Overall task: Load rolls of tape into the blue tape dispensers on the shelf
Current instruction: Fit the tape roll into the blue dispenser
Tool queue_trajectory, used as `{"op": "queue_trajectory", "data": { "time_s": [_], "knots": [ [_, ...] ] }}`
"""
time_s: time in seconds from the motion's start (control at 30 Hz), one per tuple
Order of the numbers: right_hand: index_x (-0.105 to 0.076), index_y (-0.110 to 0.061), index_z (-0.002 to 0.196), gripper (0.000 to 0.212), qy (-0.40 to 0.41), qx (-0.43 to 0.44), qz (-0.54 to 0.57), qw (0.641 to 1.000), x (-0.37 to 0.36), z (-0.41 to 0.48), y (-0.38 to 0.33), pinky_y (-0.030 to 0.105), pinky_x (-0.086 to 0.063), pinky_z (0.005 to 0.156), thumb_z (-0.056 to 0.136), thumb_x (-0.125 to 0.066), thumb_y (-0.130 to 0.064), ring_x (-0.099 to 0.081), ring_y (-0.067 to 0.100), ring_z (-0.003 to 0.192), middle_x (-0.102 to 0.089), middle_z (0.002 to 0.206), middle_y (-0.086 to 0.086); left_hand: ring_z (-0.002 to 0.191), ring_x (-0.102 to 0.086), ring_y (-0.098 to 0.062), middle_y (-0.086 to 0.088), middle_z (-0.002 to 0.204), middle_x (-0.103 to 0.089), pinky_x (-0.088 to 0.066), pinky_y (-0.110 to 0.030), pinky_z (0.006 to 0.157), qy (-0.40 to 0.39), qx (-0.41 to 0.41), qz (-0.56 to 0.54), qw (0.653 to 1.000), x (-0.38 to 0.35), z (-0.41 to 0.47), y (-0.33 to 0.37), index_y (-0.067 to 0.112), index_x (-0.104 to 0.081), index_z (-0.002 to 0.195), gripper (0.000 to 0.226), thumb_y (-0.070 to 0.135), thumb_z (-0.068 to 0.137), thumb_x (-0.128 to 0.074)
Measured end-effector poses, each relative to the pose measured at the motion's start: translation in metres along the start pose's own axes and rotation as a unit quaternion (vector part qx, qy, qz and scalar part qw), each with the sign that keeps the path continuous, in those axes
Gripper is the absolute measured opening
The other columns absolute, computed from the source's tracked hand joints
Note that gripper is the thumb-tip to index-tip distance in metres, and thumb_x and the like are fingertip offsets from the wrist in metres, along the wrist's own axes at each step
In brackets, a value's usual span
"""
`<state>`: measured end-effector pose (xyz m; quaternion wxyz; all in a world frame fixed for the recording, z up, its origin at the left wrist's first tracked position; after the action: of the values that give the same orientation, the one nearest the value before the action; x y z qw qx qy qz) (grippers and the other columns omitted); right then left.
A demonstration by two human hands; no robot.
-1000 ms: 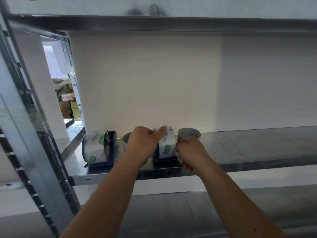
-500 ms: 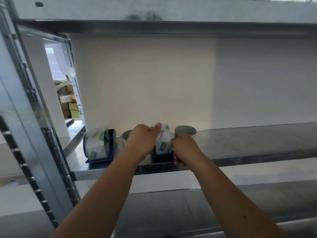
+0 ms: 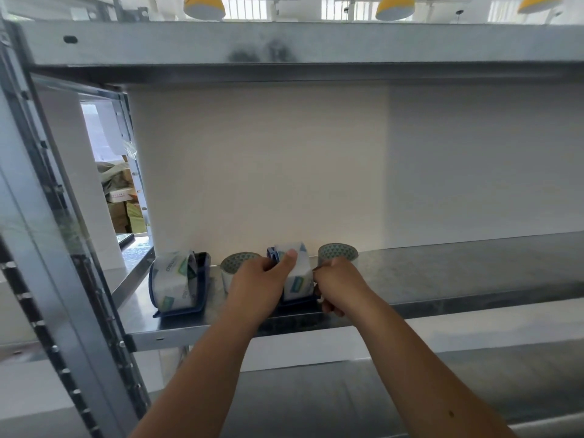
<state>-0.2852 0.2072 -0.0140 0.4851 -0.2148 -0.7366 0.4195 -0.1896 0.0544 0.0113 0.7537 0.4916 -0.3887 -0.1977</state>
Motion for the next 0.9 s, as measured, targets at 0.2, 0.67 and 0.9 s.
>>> {"op": "queue_trajectory", "data": {
  "time_s": [0.2,0.67,0.9],
  "knots": [
    [-0.064,-0.007,0.115,0.029,0.005,0.010,0.025,1.000,-0.003,0.001,0.003,0.024,-0.041,0.041,0.095,-0.043,-0.010,-0.064,0.026,0.054,-0.070,0.093,0.017,0.084,-0.077,-0.028,-0.009,0.080,-0.078,-0.061,-0.044,0.076,-0.015,-0.005,-0.027,1.000,-0.004,0.000,-0.001,0.011,-0.076,0.083,0.048,0.057,0.088,-0.064],
    [-0.062,-0.012,0.123,0.027,-0.029,0.001,0.126,0.992,-0.005,0.005,0.008,0.025,-0.049,0.043,0.100,-0.048,-0.017,-0.066,0.025,0.044,-0.075,0.087,0.012,0.068,-0.056,-0.021,-0.011,0.072,-0.055,-0.042,-0.036,0.067,-0.009,0.042,-0.037,0.998,-0.001,0.002,0.000,0.017,-0.055,0.074,0.058,0.074,0.064,-0.056],
    [-0.068,-0.017,0.104,0.017,-0.017,0.043,0.156,0.987,0.009,-0.010,0.001,0.028,-0.048,0.049,0.095,-0.053,-0.014,-0.066,0.024,0.052,-0.075,0.088,0.011,0.061,-0.048,-0.019,-0.009,0.065,-0.044,-0.039,-0.035,0.064,0.022,0.039,-0.035,0.998,0.004,-0.013,0.008,0.016,-0.044,0.065,0.064,0.078,0.067,-0.057]
  ]
}}
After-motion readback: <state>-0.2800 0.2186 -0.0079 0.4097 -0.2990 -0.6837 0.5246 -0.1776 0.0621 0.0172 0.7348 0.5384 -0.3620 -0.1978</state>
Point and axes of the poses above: each hand's wrist, its own z-axis towards the middle knuckle, its own x-axis out of the back of the hand, y = z × x, the point moved 10 cm from there along z, towards the middle knuckle
